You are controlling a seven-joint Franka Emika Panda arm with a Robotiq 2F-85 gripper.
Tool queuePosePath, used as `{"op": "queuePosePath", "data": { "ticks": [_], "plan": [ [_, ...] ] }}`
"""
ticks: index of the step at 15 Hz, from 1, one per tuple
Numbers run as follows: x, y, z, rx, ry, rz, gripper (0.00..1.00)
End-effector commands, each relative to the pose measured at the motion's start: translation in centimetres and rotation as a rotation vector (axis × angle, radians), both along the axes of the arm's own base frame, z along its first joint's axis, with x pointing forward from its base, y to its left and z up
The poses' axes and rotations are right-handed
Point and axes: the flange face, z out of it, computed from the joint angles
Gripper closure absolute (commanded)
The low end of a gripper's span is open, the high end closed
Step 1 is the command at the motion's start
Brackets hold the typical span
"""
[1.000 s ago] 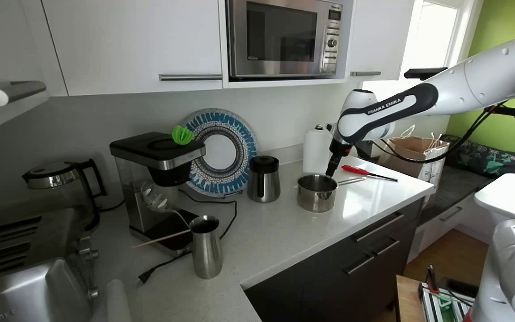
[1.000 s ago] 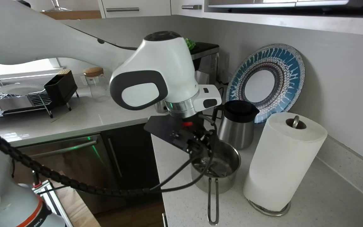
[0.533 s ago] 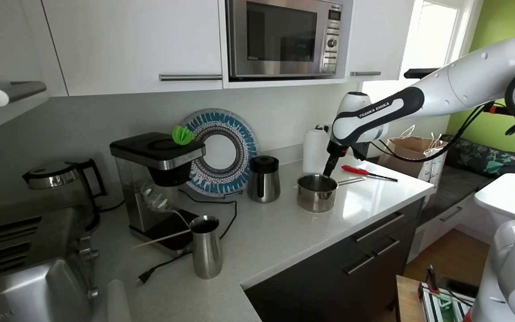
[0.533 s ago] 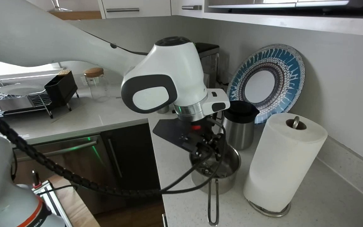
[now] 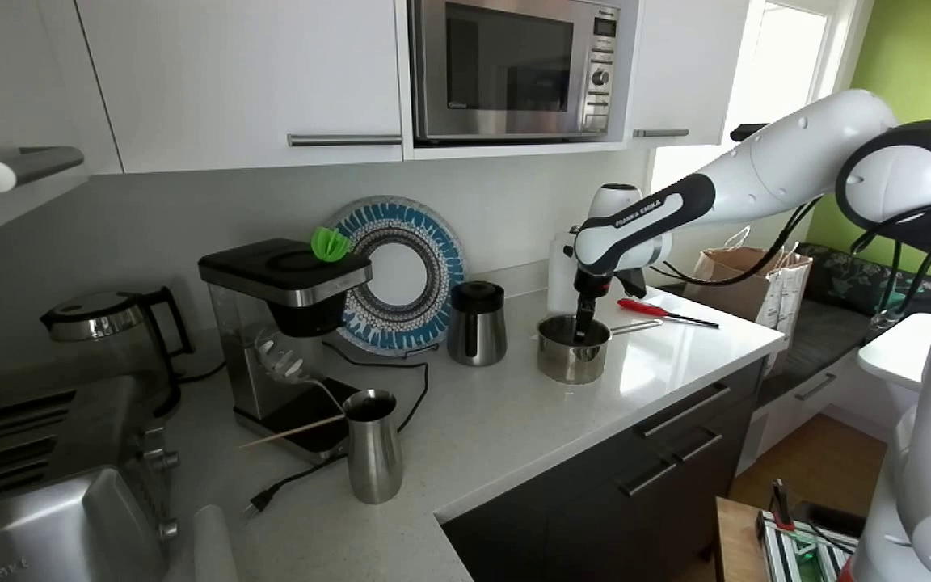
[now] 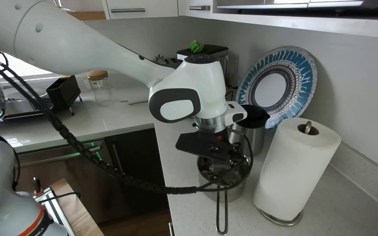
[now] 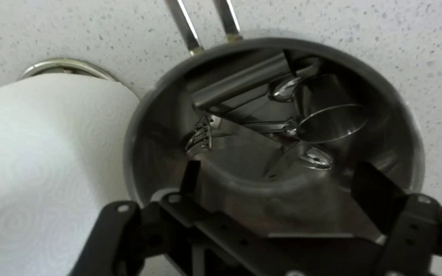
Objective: Pick up the silver measuring spoon from the silver pot and put it on the kitchen counter
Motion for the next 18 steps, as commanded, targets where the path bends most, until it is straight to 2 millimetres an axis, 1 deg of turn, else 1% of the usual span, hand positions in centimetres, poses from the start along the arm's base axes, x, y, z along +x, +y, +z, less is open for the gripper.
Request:
{"op": "queuePosePath", "data": {
  "ticks": [1, 4, 7, 9, 11, 13, 15, 18],
  "plan": [
    [0.8, 0.5, -1.3, 0.009, 0.048, 0.136, 0.0],
    [0.7, 1.5, -1.8, 0.049, 0.12, 0.19, 0.0],
    [0.2, 2.2, -1.4, 0.096, 0.178, 0.215, 0.0],
    [0.4, 1.8, -1.6, 0.087, 0.177, 0.191, 0.0],
    [0.9, 0.7, -1.8, 0.058, 0.128, 0.187, 0.0],
    [1.6, -0.3, -2.4, 0.042, 0.088, 0.146, 0.0],
    [1.8, -0.5, -3.3, 0.046, 0.075, 0.119, 0.0],
    [2.2, -0.2, -5.3, 0.065, 0.091, 0.079, 0.0]
  ]
}}
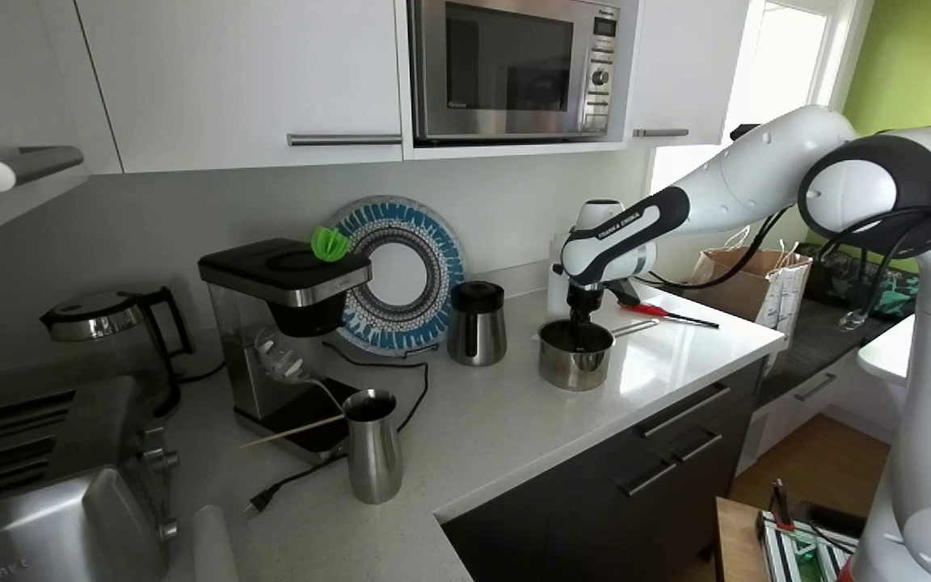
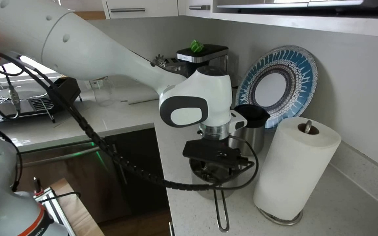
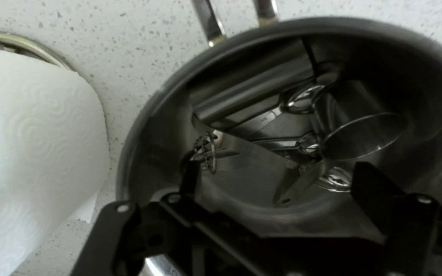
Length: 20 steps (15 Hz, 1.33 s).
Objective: Pick up the silver measuring spoon from the silver pot and put it on the kitchen counter
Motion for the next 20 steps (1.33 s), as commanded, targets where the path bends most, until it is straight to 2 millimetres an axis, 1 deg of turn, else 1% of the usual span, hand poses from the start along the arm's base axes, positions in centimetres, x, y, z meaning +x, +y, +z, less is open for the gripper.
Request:
{"op": "queuePosePath", "data": {
  "ticks": [1, 6, 7, 8, 9, 10, 11, 14, 16, 19, 20],
  "plan": [
    [1.0, 0.0, -2.5, 0.024, 0.013, -0.063, 0.0],
    [1.9, 0.1, -4.9, 0.015, 0.072, -0.114, 0.0],
    [1.9, 0.0, -5.4, 0.009, 0.079, -0.126, 0.05],
    [2.0, -0.1, -5.6, 0.01, 0.083, -0.136, 0.26],
    [2.0, -0.2, -5.9, 0.012, 0.089, -0.145, 0.29],
    [2.0, -0.2, -6.1, 0.013, 0.092, -0.153, 0.3],
    [2.1, -0.3, -6.0, 0.01, 0.092, -0.161, 0.36],
    [2.0, -0.7, -4.8, 0.007, 0.083, -0.179, 0.62],
    [2.0, -0.9, -4.2, -0.003, 0.086, -0.183, 0.75],
    [2.0, -0.9, -3.8, -0.012, 0.096, -0.185, 0.98],
    [2.0, -0.8, -3.7, -0.013, 0.101, -0.189, 1.0]
  ]
}}
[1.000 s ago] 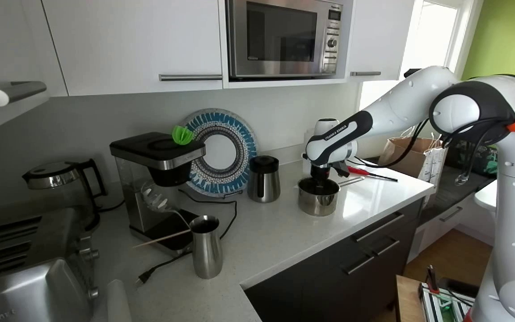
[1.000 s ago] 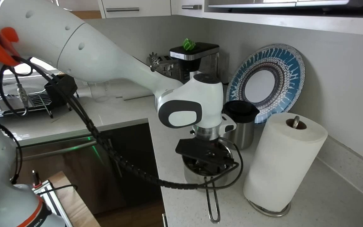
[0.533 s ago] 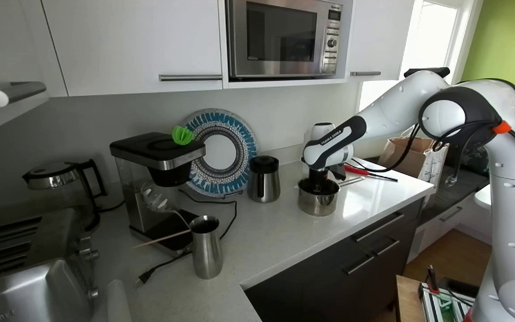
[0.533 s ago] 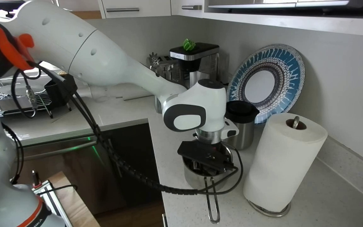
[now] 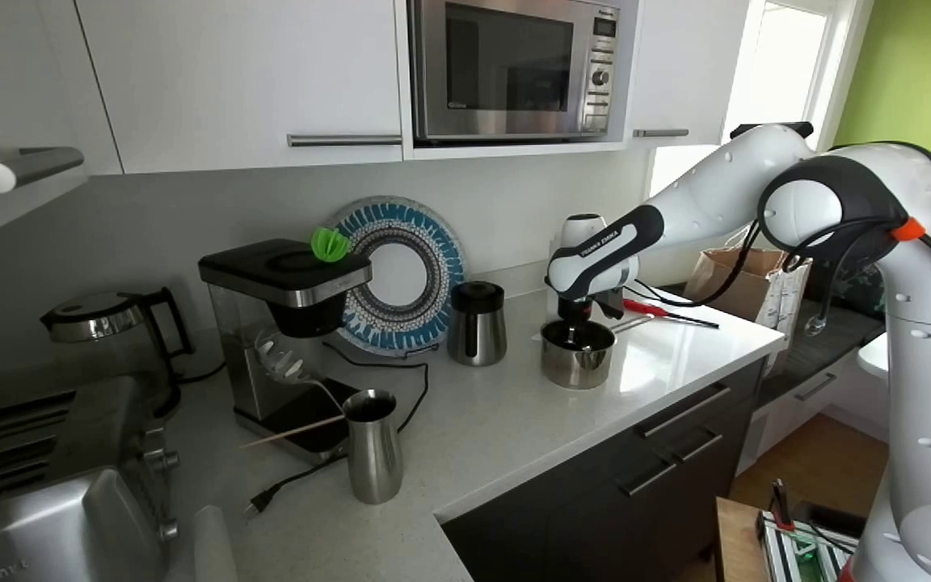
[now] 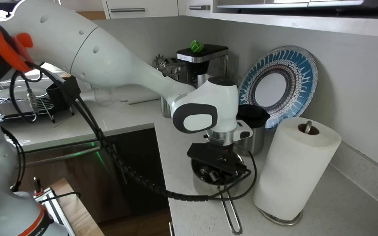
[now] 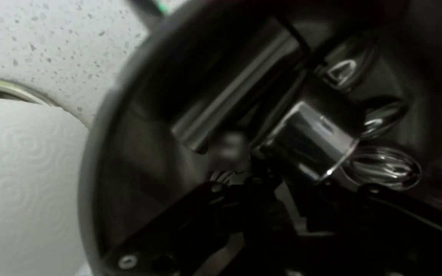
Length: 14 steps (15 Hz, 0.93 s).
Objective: Pick up the silver measuring spoon from the silver pot and put it on the kitchen counter
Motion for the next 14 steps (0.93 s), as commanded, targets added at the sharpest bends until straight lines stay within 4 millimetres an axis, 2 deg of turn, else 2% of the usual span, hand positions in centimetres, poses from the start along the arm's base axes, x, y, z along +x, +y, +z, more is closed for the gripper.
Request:
{"op": "queuePosePath", "data": {
  "ticks": [1, 2, 4, 6, 10, 14],
  "plan": [
    [-0.5, 0.0, -0.1, 0.0, 0.052, -0.017, 1.0],
    [-0.9, -0.1, 0.4, -0.004, 0.057, -0.021, 0.97],
    [-1.5, -0.4, 1.5, -0.012, 0.058, -0.027, 0.96],
    [-2.3, -0.9, 3.3, -0.014, 0.028, -0.041, 0.97],
    [-4.6, -2.1, 8.2, -0.008, -0.046, -0.064, 0.97],
    [-5.9, -1.7, 11.4, 0.043, -0.101, -0.06, 0.97]
  ]
}}
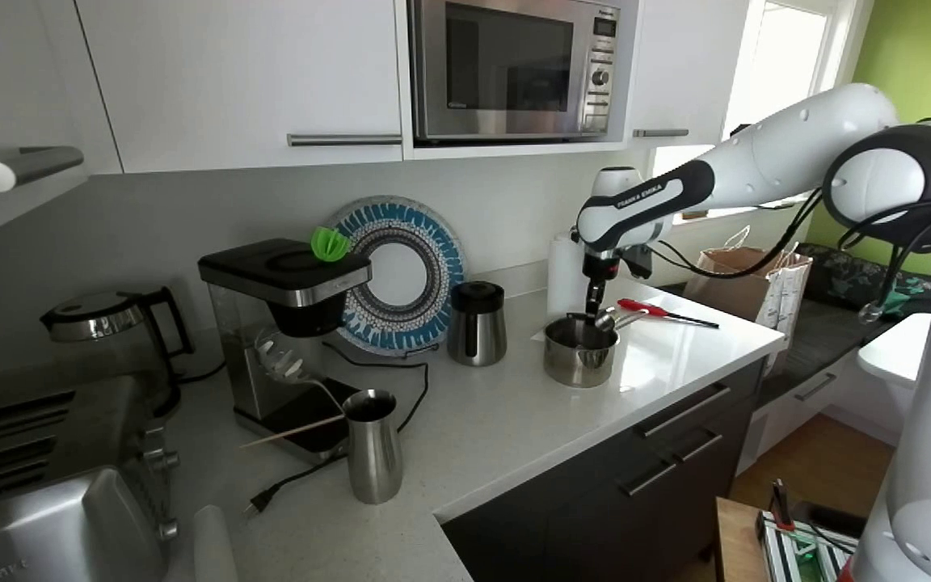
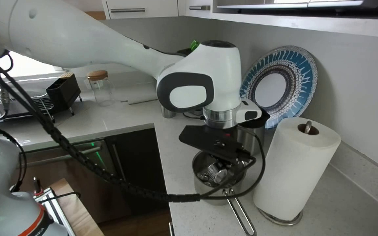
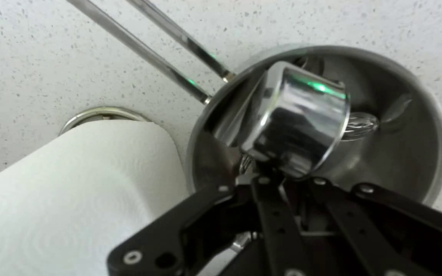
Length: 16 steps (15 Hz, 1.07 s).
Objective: Pick up the silver measuring spoon from the silver pot and put it on the kitchen counter
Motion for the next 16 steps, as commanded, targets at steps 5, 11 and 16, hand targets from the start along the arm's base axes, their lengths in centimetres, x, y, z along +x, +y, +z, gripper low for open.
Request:
{"op": "queuePosePath", "data": {
  "ticks": [5, 11, 16],
  "plan": [
    [0.2, 4.5, 5.8, 0.228, -0.242, 0.146, 0.97],
    [1.4, 6.3, 6.6, 0.238, -0.212, 0.197, 0.86],
    [4.2, 11.5, 6.4, 0.238, -0.209, 0.275, 0.97]
  ]
}}
